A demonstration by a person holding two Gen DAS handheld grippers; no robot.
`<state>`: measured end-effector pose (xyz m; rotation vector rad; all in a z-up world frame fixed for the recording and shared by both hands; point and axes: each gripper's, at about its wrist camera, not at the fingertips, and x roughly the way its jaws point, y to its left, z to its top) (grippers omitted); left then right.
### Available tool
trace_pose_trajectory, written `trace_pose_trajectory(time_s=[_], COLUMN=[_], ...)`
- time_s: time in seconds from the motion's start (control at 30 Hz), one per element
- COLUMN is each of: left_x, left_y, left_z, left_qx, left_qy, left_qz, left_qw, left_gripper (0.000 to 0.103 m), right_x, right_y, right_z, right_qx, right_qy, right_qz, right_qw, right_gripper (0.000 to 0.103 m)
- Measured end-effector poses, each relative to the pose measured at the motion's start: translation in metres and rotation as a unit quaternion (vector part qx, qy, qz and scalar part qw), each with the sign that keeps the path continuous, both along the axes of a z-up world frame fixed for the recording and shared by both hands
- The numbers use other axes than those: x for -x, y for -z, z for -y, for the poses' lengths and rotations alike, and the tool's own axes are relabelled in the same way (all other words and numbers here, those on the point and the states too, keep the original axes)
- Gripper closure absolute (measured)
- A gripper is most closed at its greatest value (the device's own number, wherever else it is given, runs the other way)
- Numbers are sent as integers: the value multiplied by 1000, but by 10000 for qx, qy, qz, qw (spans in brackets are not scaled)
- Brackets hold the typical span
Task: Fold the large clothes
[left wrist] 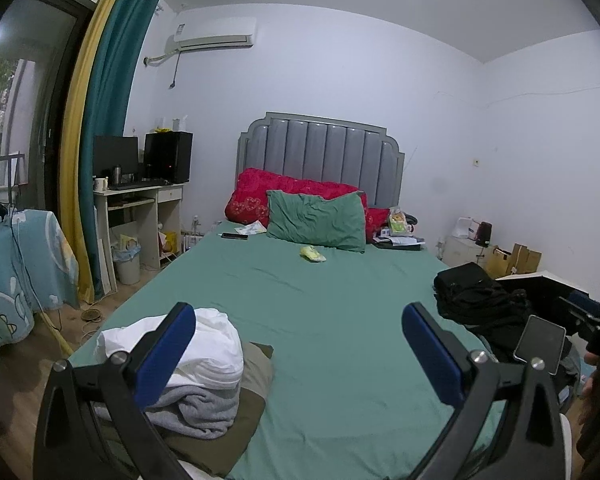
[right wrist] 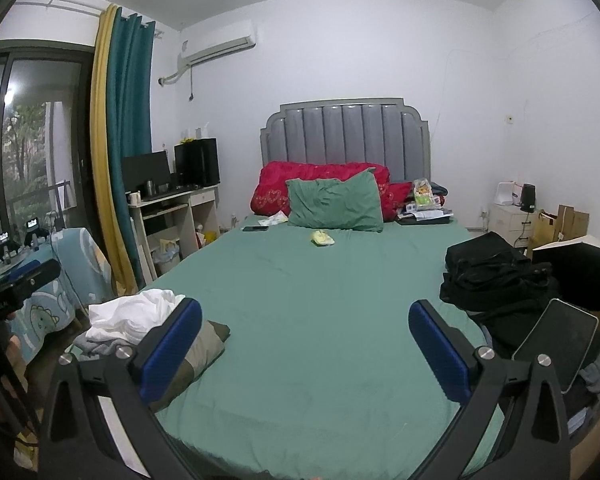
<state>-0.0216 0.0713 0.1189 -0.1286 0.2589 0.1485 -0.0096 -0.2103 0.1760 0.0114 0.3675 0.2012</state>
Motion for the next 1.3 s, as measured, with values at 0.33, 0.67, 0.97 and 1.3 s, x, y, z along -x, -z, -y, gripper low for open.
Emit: trace_pose_trajectory(time_s=[0.33,0.67,0.97,1.3], left_x=[2,4,5,5], left_y=[1,2,-2,-1], left_z=[1,3,2,3], left_qx=[1,24,-16,-25], left_qy=[-1,48,90,92], left_qz=[20,12,51,55], left_qw=[10000,10000,9999,9999], left_gripper=[0,0,0,0], right_x=[2,2,2,2], right_y=[1,1,-1,-4], right_z=[0,2,3,1], right_qx=[0,-6,-36,-35], right_qy=[-19,-7,16,14], right_qz=[20,0,-42,-55], right_qw=[10000,10000,10000,10000], right_gripper=[1,1,1,1])
